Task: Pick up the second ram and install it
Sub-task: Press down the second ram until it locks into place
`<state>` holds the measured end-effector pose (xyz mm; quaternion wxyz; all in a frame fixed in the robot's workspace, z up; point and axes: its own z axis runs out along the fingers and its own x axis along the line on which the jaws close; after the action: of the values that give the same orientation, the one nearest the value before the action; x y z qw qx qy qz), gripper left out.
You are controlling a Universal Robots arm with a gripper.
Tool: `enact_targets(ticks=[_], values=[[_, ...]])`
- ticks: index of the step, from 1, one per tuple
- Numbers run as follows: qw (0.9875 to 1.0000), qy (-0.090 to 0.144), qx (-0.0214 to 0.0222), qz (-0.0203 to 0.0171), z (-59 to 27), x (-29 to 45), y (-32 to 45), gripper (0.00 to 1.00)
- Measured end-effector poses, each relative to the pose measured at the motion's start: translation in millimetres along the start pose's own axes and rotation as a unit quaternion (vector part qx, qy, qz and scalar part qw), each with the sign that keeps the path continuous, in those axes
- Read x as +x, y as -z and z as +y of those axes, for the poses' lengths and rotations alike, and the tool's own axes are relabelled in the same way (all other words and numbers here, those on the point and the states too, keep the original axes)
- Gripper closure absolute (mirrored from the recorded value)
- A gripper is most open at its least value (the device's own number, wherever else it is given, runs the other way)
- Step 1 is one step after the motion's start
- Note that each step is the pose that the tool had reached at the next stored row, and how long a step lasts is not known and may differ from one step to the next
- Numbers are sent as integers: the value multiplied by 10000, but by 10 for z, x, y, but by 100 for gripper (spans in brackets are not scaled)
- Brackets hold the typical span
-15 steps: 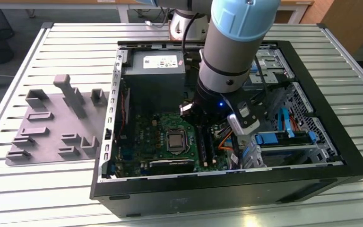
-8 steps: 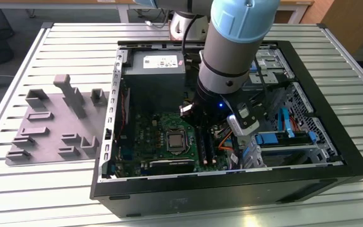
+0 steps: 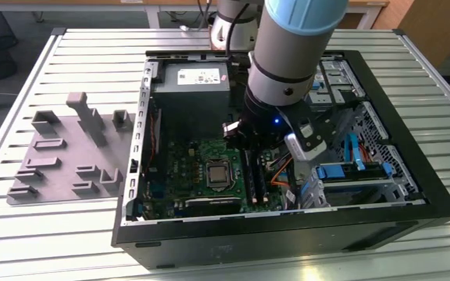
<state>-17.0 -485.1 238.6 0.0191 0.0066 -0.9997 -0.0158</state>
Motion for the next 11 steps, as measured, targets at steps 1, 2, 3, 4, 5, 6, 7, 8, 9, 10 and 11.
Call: enact_targets(ticks=[1,2,3,4,5,6,7,8,9,10,11], values=[[10000,0,1,0,0,0,13,89],[10000,0,-1,0,1,0,13,89],[10000,0,-2,-1,1,0,14,89],[10000,0,0,0,1,0,17,89],[10000,0,1,0,1,1,20,89],[10000,0,0,0,1,1,21,89],[10000,0,0,0,1,1,23,89],[10000,0,0,0,1,1,25,89],[10000,0,0,0,1,1,27,89],[10000,0,0,0,1,1,28,89],[10000,0,0,0,1,1,30,89]])
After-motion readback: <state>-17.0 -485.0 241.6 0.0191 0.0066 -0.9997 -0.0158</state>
